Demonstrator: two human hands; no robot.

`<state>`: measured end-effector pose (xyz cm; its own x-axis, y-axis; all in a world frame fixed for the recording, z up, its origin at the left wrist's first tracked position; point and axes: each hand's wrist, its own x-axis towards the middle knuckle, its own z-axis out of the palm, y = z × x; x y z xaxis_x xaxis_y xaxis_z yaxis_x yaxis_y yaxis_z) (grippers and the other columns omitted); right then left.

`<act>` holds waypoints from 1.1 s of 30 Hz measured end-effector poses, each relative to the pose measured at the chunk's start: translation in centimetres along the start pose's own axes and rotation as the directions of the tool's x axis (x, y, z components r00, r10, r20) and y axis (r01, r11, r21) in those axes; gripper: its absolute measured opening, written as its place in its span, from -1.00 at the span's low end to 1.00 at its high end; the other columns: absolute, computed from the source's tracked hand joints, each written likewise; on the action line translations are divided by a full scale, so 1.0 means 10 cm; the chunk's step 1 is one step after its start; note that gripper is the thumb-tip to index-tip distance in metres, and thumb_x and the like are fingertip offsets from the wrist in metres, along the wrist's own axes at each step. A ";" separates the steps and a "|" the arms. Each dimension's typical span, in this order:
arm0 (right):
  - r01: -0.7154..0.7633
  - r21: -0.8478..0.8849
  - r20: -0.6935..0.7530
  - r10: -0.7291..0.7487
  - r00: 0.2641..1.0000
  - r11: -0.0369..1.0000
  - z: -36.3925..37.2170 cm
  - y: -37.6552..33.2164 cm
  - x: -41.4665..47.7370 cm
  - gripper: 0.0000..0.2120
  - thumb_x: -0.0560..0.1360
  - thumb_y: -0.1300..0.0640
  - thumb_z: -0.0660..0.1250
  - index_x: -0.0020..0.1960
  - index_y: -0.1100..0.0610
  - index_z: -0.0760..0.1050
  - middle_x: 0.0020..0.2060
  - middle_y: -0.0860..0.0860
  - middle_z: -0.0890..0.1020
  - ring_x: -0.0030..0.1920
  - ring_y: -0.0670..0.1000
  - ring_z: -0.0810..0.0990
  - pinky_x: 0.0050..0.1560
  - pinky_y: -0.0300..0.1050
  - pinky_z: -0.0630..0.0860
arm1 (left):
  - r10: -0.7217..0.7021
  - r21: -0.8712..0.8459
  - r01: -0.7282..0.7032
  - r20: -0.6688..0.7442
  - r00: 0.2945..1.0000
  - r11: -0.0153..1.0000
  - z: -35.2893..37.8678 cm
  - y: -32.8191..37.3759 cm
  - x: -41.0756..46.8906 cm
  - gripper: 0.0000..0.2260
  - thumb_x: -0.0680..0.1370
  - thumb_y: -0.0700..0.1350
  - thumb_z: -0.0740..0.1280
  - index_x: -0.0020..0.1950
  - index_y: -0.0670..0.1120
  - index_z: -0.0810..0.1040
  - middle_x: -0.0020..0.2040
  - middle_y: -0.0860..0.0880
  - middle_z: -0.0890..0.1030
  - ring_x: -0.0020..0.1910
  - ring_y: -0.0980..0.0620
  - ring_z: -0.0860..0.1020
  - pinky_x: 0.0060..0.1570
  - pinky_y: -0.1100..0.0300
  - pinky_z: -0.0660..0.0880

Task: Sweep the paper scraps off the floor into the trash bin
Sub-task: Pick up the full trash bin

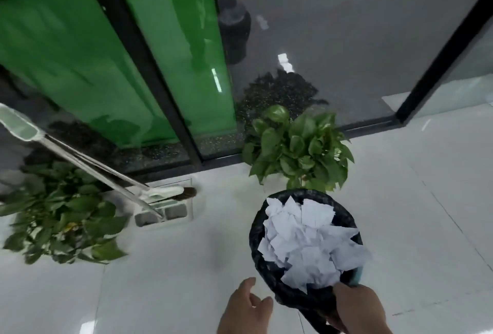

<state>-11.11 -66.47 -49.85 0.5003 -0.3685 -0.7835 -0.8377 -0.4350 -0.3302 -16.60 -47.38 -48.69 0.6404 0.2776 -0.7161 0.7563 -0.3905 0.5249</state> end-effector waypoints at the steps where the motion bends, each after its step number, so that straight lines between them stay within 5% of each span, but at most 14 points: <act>1: -0.001 -0.010 0.002 0.001 1.000 1.000 0.17 -0.18 0.03 -0.70 0.56 0.07 0.25 -0.17 0.27 0.59 -0.20 0.21 0.67 -0.11 0.21 0.64 -0.07 0.00 0.53 | 0.005 -0.035 -0.006 -0.023 1.000 0.999 -0.18 -0.03 0.10 -0.50 0.59 0.06 0.33 0.53 0.06 0.35 -0.07 0.13 0.57 -0.11 0.37 0.48 -0.22 0.57 0.28; 8: -0.030 0.240 0.110 0.003 0.994 0.970 0.97 -1.57 0.37 -0.86 0.49 0.32 0.23 -0.11 0.39 0.51 -0.39 0.32 0.66 -0.34 0.33 0.70 -0.14 0.27 0.67 | -0.063 -0.199 0.040 -0.112 0.992 0.979 -0.94 0.05 0.95 -0.50 0.61 0.04 0.33 0.55 0.04 0.34 -0.01 0.12 0.57 -0.06 0.27 0.53 -0.12 0.40 0.37; 17: 0.011 0.199 0.226 -0.057 0.973 0.980 1.85 -2.79 1.55 -0.92 0.51 0.30 0.23 -0.03 0.31 0.46 -0.08 0.35 0.63 -0.37 0.31 0.70 -0.42 -0.04 0.59 | -0.170 -0.302 0.111 -0.175 0.970 0.947 -1.22 0.22 2.30 -0.51 0.61 0.03 0.34 0.53 0.05 0.37 0.01 0.06 0.62 -0.03 0.14 0.60 -0.04 0.24 0.43; 24: 0.082 0.122 0.222 -0.108 0.969 0.989 2.71 -3.11 2.33 -0.93 0.52 0.30 0.21 -0.04 0.18 0.43 -0.17 0.26 0.67 -0.37 0.26 0.71 -0.30 0.04 0.66 | -0.222 -0.395 0.145 -0.157 0.962 0.907 -1.30 -0.09 3.23 -0.53 0.62 -0.05 0.31 0.54 -0.01 0.37 -0.12 -0.02 0.60 -0.05 -0.06 0.65 0.04 0.02 0.58; 30: 0.074 0.128 0.198 -0.099 0.975 0.989 3.13 -3.12 2.65 -0.95 0.53 0.30 0.21 -0.05 0.21 0.44 -0.18 0.27 0.68 -0.38 0.24 0.71 -0.42 -0.05 0.61 | -0.230 -0.354 0.161 -0.163 0.959 0.921 -1.31 -0.37 3.63 -0.50 0.61 -0.03 0.32 0.56 -0.01 0.34 -0.09 -0.01 0.63 -0.05 0.02 0.66 0.03 0.09 0.56; 33: 0.085 0.127 0.195 -0.109 0.975 0.988 3.20 -3.11 2.71 -0.94 0.53 0.31 0.23 -0.10 0.20 0.45 -0.21 0.25 0.68 -0.34 0.25 0.72 -0.30 0.03 0.66 | -0.215 -0.365 0.147 -0.152 0.965 0.919 -1.28 -0.43 3.74 -0.49 0.61 -0.03 0.31 0.56 -0.01 0.32 -0.05 -0.08 0.64 -0.03 0.00 0.66 0.02 0.10 0.55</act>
<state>21.51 -36.60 -77.70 0.5360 -0.1512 -0.8305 -0.8131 -0.3571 -0.4598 5.85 -24.05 -71.83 0.4759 0.4851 -0.7337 0.8382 0.0024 0.5453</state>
